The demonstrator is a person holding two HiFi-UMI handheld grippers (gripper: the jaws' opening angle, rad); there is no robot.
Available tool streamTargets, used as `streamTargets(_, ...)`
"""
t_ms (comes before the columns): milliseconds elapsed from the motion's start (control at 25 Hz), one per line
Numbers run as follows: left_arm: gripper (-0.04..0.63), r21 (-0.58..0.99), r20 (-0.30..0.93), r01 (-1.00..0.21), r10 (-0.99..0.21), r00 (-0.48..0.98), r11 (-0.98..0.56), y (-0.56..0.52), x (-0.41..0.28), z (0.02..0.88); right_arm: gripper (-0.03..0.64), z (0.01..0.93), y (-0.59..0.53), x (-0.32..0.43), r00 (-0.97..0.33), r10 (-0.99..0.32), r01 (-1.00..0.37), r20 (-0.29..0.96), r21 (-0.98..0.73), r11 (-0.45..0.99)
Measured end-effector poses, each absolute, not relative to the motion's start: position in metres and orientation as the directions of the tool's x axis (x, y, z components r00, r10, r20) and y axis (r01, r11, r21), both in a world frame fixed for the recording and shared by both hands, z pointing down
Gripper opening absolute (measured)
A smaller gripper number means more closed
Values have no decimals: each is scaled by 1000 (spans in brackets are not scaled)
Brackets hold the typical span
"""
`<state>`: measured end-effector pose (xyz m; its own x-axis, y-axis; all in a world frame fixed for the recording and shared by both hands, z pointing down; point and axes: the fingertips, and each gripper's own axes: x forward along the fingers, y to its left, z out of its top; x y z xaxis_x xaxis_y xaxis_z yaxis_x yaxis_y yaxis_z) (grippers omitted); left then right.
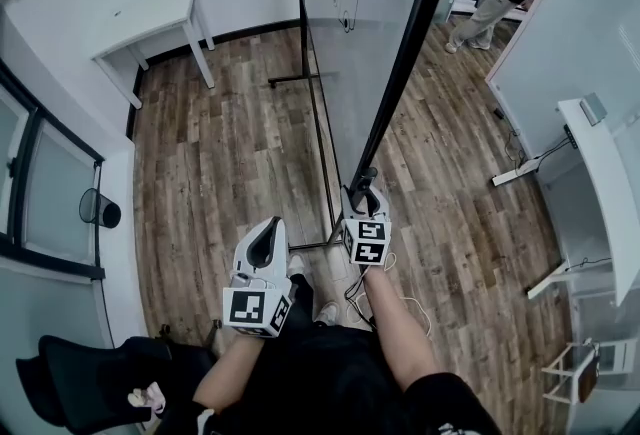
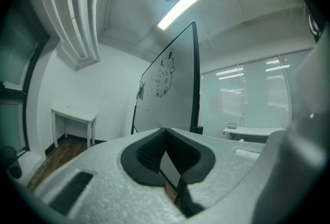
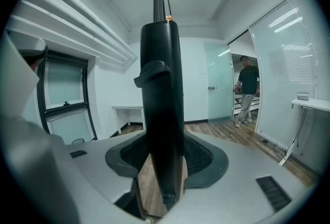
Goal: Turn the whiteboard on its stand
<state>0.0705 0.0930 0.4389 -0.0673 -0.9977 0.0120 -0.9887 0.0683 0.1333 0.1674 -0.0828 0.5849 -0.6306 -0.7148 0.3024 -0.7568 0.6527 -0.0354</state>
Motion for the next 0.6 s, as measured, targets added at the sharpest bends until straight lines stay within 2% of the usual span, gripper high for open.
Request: streamTargets(600, 12, 130, 12, -990, -999, -53, 54, 89, 66, 431, 196, 582, -68, 174, -636, -702, -749, 321, -40, 661)
